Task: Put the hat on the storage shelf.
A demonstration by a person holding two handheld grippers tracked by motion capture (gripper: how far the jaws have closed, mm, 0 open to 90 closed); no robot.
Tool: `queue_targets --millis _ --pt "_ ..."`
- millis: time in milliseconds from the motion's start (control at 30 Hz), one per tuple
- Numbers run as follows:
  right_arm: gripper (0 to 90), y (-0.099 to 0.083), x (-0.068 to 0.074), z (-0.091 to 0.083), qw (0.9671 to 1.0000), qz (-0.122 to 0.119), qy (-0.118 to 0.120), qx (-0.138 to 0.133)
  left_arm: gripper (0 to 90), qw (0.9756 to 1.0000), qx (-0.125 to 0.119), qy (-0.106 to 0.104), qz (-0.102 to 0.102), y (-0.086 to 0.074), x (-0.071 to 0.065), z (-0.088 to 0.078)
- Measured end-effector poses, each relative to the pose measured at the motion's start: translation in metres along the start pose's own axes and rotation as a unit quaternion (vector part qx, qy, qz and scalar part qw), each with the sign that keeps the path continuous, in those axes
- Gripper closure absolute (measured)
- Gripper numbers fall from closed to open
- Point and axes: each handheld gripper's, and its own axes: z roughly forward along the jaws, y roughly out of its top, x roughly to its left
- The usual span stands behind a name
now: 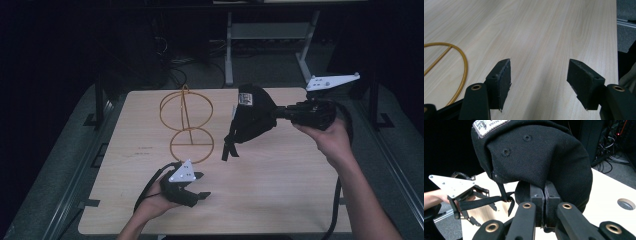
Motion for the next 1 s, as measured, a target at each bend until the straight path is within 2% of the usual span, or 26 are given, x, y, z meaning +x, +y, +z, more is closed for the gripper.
queue_targets --millis 200,300,433,600,700,1000 --pt "88.2 0.021 0.001 0.013 0.9999 -0.008 0.011 0.0 34.9 1.0 0.005 -0.003 0.001 -0.002 0.0 0.002" --pt "88.2 0.032 0.002 0.019 0.9998 -0.01 0.018 -0.001 34.8 1.0 0.0 -0.005 -0.005 -0.002 0.0 0.001" --pt "88.2 0.047 0.004 0.029 0.9996 -0.017 0.024 0.001 34.9 1.0 -0.005 0.0 -0.003 -0.003 0.002 -0.002" --pt "88.2 0.062 0.009 0.042 0.9991 -0.027 0.031 0.005 34.9 0.9999 -0.003 -0.006 -0.01 -0.003 0.002 -0.002" --pt "88.2 0.071 0.011 0.051 0.9987 -0.032 0.038 0.007 34.9 1.0 0.001 -0.005 -0.005 -0.003 0.003 -0.002" --pt "88.2 0.097 0.02 0.082 0.9973 -0.045 0.05 0.029 34.9 1.0 0.001 -0.004 -0.003 -0.004 0.005 -0.002"
